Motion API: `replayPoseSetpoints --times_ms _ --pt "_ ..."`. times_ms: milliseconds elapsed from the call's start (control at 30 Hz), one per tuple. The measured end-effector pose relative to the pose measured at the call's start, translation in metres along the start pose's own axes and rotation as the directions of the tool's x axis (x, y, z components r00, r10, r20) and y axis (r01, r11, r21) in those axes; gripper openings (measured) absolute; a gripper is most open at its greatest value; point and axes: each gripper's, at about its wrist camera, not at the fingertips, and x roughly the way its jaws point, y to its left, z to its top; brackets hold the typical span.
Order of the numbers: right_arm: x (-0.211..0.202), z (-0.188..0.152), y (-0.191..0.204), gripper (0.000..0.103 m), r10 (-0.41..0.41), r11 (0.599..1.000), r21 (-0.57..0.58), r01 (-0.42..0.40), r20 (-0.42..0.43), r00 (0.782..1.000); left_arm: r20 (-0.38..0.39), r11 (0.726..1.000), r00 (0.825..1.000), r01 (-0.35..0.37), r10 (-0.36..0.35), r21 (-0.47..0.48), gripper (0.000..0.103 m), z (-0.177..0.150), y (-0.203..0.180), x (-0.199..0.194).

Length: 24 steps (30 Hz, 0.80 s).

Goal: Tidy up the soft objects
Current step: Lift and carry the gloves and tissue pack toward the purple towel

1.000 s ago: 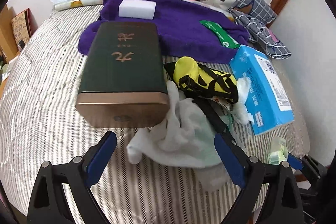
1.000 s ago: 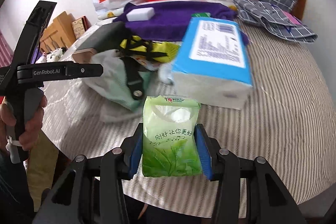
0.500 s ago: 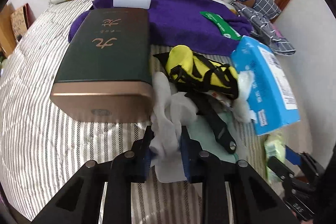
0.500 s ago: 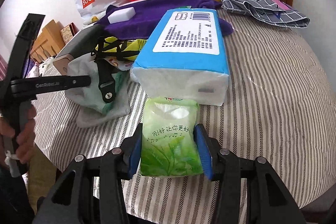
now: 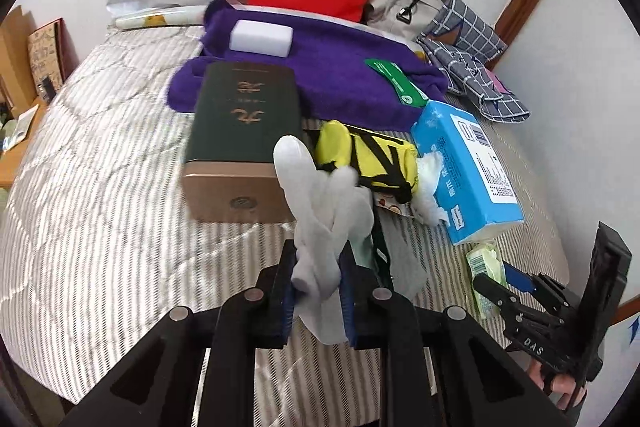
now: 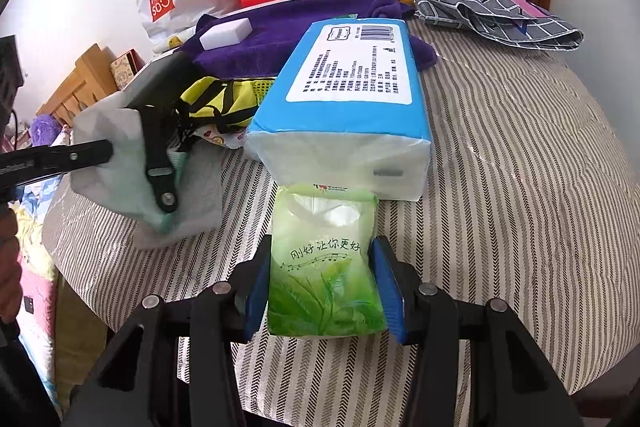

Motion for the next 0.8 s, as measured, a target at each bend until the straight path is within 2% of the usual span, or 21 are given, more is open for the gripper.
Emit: replayPoseSetpoints --times_ms 100,200,367,467,533,667,733,767,800 --pt "-0.001 -0.001 0.000 0.048 -0.005 1.000 0.002 0.005 -0.001 1.000 -0.003 1.000 1.000 -0.022 0.022 -0.015 0.019 -0.007 0.012 -0.006" --pt "-0.002 -0.002 0.001 0.048 -0.015 1.000 -0.002 0.015 -0.003 1.000 -0.030 0.998 0.999 -0.045 0.044 -0.032 0.025 -0.014 0.025 -0.002" --pt "-0.001 -0.003 0.005 0.048 -0.033 0.999 -0.014 0.033 -0.003 0.999 -0.066 0.997 0.996 -0.067 0.064 -0.034 0.049 -0.028 0.035 0.007" --pt "0.000 -0.003 0.006 0.049 -0.043 0.999 -0.024 0.043 -0.005 0.999 -0.076 0.998 0.995 -0.063 0.060 -0.030 0.060 -0.033 0.037 0.013" --pt "0.000 -0.003 0.007 0.049 -0.048 0.998 -0.029 0.048 -0.007 0.999 -0.086 0.997 0.994 -0.067 0.065 -0.021 0.064 -0.033 0.035 0.020" --pt "0.001 -0.004 0.011 0.050 -0.064 0.997 -0.044 0.063 -0.010 0.998 -0.088 0.995 0.992 -0.096 0.095 -0.007 0.064 -0.033 0.031 0.035" --pt "0.000 -0.005 0.012 0.050 -0.069 0.996 -0.051 0.068 -0.009 0.998 -0.048 0.995 0.994 -0.103 0.103 -0.003 0.061 -0.032 0.027 0.036" --pt "0.000 -0.006 0.012 0.049 -0.071 0.996 -0.053 0.071 -0.007 0.997 -0.037 0.995 0.995 -0.096 0.096 -0.008 0.047 -0.031 0.028 0.037" --pt "0.000 -0.006 0.012 0.049 -0.071 0.996 -0.053 0.071 -0.006 0.997 -0.027 0.994 0.994 -0.106 0.106 -0.009 0.041 -0.030 0.028 0.038"
